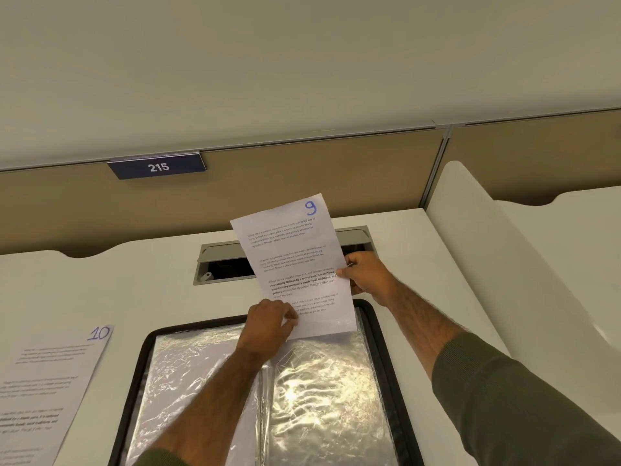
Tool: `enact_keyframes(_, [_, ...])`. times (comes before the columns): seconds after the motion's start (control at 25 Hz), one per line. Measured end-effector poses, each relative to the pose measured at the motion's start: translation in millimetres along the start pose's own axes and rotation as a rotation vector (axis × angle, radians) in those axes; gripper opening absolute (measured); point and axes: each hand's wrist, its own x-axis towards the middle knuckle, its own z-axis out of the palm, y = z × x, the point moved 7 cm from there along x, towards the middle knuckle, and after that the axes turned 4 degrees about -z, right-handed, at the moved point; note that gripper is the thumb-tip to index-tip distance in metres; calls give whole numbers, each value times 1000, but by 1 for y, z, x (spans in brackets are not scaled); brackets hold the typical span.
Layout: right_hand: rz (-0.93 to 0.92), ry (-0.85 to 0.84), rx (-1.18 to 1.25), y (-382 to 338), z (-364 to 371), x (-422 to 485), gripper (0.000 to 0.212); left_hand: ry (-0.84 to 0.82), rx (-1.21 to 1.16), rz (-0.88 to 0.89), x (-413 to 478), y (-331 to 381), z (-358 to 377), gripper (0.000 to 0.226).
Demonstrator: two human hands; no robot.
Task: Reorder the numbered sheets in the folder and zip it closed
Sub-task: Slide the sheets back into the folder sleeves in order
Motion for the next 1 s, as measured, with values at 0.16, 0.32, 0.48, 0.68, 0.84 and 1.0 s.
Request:
enact_keyframes(0.16, [26, -5, -4, 8, 1, 3, 9, 22, -52, 5, 7, 16, 9, 6])
enact_keyframes(0.32, [61, -35, -5, 23, 3, 4, 10, 13, -91, -15, 11, 13, 17, 6])
enact_keyframes(0.48, [97, -62, -42, 37, 3, 6, 5, 163, -229, -194, 12, -10, 1, 28])
enact_keyframes(0.68, [179, -105, -7, 56, -1, 8, 15, 62, -508, -522, 36, -51, -2, 62])
enact_keyframes(0.84, [243, -167, 22, 62, 1, 8, 21, 44, -838, -670, 56, -61, -5, 66])
enact_keyframes(1.0, [211, -155, 154, 53, 6, 13, 25, 70, -799, -706, 56, -72, -3, 34])
